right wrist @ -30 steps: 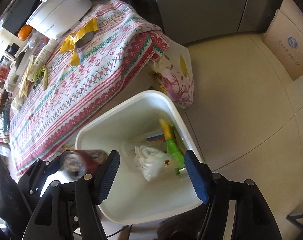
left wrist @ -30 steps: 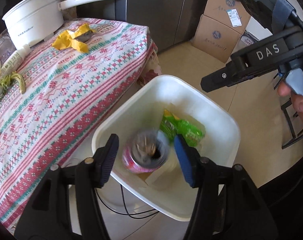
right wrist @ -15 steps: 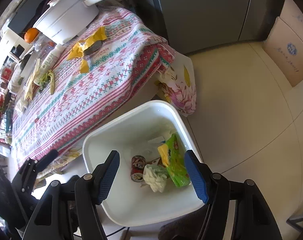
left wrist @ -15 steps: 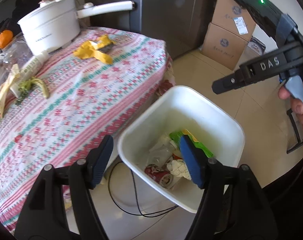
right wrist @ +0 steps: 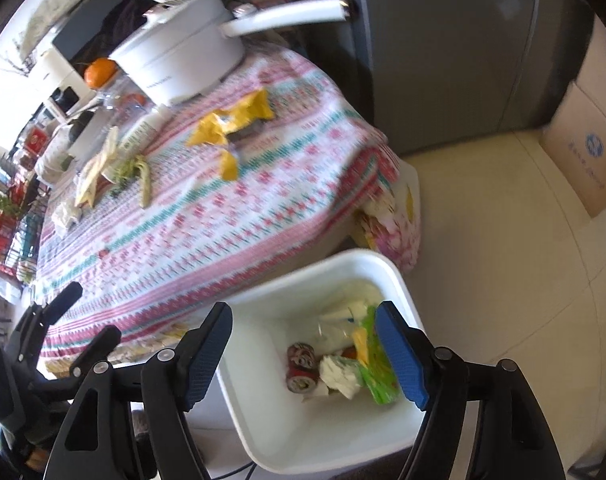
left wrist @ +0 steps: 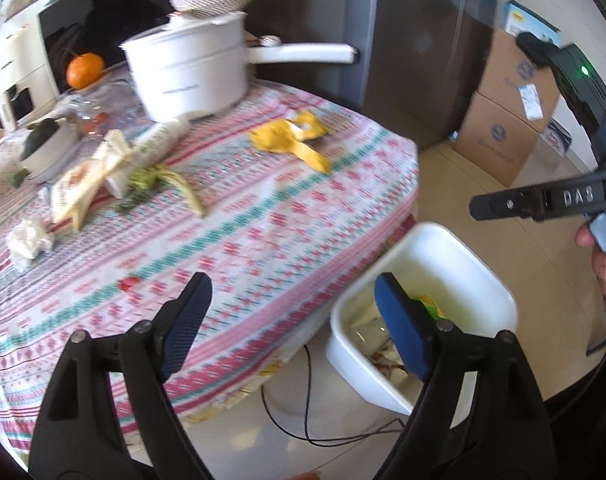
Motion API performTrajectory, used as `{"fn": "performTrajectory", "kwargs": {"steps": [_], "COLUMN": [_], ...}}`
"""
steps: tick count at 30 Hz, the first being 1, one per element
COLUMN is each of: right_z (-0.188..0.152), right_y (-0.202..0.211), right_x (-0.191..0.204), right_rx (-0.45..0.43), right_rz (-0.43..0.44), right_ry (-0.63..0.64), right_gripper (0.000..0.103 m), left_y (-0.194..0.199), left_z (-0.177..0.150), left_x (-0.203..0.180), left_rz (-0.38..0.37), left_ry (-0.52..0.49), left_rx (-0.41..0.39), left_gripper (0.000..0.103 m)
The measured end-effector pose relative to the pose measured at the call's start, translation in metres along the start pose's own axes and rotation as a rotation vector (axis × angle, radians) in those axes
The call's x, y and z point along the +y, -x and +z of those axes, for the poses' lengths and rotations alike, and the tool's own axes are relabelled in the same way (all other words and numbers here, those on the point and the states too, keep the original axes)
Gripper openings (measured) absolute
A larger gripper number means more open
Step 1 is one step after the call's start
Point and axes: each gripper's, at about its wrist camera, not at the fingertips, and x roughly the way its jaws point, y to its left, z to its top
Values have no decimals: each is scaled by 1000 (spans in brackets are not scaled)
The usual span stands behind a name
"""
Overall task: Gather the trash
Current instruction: 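Grasp the white tissue with the left tool while the right tool approaches the yellow wrapper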
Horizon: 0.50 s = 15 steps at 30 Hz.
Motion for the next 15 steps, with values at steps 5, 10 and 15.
{"fn": "performTrajectory", "kwargs": {"steps": [5,10,15], "right_z": [8,16,26], "right_y": [5,7,4], "right_x": [25,44,59], "right_rx": [-59,-107,-144], "right_rz": [-20,-24,-32], "right_ry": [53,76,82], "right_gripper": [78,81,82], "left_y": [9,15,14], "left_z": [8,14,17], "left_x": [26,52,79], "left_rz": [52,100,157], "left_ry": [51,93,129], "left_rx": [-25,-45,-49], "left_gripper": [86,89,91]}}
